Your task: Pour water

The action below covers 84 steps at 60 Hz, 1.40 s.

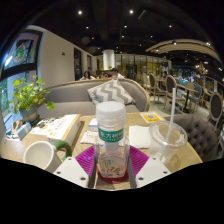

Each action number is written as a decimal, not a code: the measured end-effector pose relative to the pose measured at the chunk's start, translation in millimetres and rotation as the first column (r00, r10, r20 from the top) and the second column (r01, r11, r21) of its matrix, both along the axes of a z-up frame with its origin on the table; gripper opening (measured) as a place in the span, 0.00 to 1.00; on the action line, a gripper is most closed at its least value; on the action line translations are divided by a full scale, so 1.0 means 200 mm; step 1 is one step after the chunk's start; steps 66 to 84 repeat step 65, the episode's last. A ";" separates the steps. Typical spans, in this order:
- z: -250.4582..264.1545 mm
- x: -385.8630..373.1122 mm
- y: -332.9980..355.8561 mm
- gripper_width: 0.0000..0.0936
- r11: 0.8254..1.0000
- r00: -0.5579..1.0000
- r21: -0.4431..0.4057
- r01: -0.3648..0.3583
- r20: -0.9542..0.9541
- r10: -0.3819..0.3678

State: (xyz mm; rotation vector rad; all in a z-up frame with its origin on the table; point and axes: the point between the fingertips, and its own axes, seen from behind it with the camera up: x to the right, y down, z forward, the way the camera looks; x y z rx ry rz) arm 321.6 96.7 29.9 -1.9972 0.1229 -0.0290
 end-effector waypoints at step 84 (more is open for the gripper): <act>0.75 -0.59 -1.53 0.91 0.963 0.995 -0.260 0.069 0.084 -0.048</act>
